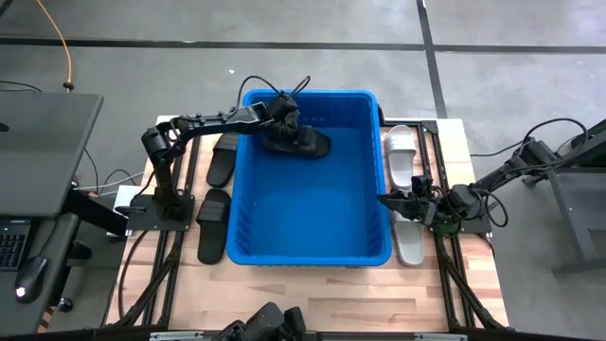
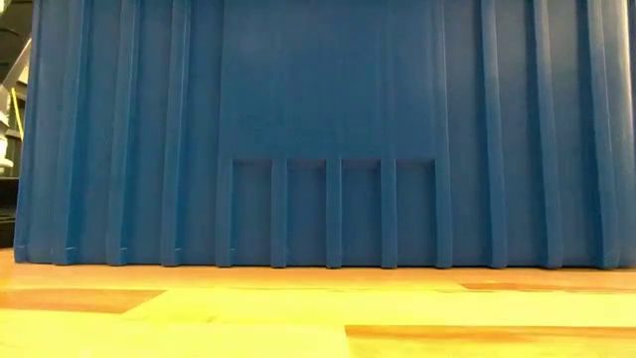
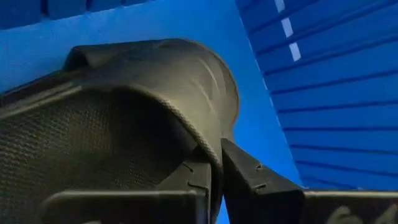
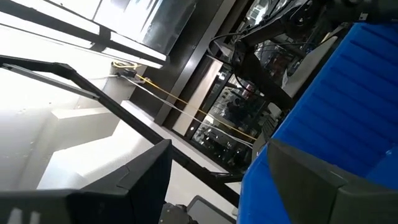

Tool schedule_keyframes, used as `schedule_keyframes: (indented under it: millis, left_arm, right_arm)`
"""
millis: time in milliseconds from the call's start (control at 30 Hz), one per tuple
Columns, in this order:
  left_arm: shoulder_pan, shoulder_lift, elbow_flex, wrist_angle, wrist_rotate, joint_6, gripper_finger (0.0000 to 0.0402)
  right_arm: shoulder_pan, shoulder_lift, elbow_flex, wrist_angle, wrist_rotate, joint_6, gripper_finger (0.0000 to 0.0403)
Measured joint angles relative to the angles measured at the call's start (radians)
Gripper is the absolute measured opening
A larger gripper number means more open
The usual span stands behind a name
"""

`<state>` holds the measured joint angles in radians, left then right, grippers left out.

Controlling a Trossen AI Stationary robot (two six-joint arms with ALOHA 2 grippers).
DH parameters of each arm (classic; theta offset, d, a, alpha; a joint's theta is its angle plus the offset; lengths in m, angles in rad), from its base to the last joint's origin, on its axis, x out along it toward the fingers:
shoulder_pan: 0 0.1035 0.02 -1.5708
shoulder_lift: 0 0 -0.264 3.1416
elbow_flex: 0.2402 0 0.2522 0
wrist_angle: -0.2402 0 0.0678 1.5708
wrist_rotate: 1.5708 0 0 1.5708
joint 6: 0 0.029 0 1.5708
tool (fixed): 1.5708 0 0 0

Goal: Pick and place slides into bin
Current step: Put the black slide into the blue container

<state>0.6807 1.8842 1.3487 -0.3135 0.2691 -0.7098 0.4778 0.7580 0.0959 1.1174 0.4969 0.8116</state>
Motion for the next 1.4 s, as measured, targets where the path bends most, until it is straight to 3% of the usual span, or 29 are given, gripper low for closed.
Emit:
schedule_keyframes:
  millis: [300, 667, 1400]
  left_arm:
    - [-0.008, 0.014, -0.003, 0.045, -0.026, 0.02, 0.0127]
    - [-0.007, 0.011, -0.003, -0.007, 0.014, -0.01, 0.0265]
    - [0.005, 0.008, 0.014, -0.102, 0.039, -0.048, 0.0366]
  right_arm:
    - [0.0, 0.0, 0.0, -0.018, 0.0, 0.021, 0.0252]
    - [0.0, 0.0, 0.0, -0.022, 0.001, 0.019, 0.0252]
    - [0.0, -0.001, 0.001, -0.045, 0.018, 0.018, 0.0252]
